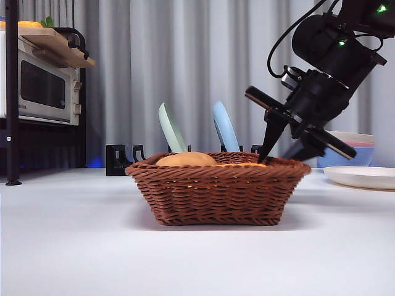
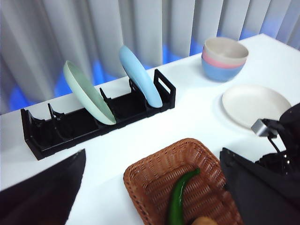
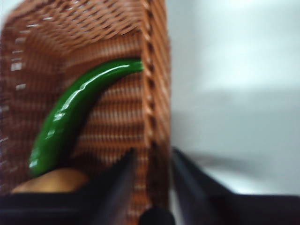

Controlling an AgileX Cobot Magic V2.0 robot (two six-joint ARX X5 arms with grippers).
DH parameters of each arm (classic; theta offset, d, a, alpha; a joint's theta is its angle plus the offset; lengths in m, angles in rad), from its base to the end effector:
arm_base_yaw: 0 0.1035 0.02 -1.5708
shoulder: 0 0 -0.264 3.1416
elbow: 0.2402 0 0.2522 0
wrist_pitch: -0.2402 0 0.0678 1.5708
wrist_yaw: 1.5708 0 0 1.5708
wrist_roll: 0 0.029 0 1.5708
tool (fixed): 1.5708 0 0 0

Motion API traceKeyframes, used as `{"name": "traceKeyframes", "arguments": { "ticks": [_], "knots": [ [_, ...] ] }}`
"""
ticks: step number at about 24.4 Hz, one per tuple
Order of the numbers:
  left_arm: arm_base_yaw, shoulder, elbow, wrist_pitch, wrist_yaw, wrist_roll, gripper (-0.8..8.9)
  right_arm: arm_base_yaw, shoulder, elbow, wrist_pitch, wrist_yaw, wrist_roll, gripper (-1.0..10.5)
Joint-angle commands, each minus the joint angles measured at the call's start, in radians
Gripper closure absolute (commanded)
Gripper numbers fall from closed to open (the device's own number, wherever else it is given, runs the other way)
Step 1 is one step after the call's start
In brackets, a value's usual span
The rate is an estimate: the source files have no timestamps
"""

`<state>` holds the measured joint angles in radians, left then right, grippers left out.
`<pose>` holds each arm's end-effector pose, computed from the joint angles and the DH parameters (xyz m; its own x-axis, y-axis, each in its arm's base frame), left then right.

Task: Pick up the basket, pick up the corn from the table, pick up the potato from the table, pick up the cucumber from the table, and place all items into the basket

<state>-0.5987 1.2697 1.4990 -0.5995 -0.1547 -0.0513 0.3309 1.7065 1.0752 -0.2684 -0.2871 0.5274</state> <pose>0.2144 -0.1409 0.4348 0.8477 -0.3918 -0.3575 0.4223 0.9064 0.0079 0.3268 0.1209 0.1941 0.4720 0.4616 -0.7511 -0.0404 0.8624 0.5046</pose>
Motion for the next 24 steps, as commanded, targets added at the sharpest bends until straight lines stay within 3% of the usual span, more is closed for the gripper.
{"name": "traceKeyframes", "arguments": {
  "ticks": [1,4,6,8,10,11,13,19,24],
  "knots": [
    [-0.002,0.0,-0.005,-0.006,-0.002,0.035,3.42,-0.018,0.003,0.007,-0.003,0.005,0.002,4.3],
    [-0.002,-0.005,-0.005,-0.054,-0.003,0.072,3.48,-0.039,-0.052,0.007,-0.017,-0.002,-0.027,4.4],
    [-0.001,-0.018,-0.005,-0.106,-0.013,0.103,3.84,-0.042,-0.133,0.007,-0.029,-0.002,-0.085,4.4],
    [0.0,-0.037,-0.005,-0.165,-0.065,0.139,6.21,-0.042,-0.234,0.007,-0.032,-0.002,-0.163,4.6],
    [0.006,-0.056,-0.005,-0.228,-0.103,0.16,8.36,-0.042,-0.336,0.007,-0.043,-0.001,-0.235,6.8],
    [0.013,-0.065,-0.006,-0.263,-0.105,0.161,8.23,-0.042,-0.391,0.007,-0.06,0.002,-0.278,8.2],
    [0.022,-0.076,-0.007,-0.305,-0.103,0.162,8.22,-0.042,-0.451,0.007,-0.085,0.002,-0.336,9.5],
    [0.031,-0.178,-0.124,-0.274,-0.102,0.184,8.22,-0.038,-0.591,0.006,-0.231,0.037,-0.509,9.6],
    [0.031,-0.336,-0.35,-0.146,-0.103,0.183,8.22,-0.01,-0.699,-0.071,-0.245,0.062,-0.549,9.6]
  ]
}}
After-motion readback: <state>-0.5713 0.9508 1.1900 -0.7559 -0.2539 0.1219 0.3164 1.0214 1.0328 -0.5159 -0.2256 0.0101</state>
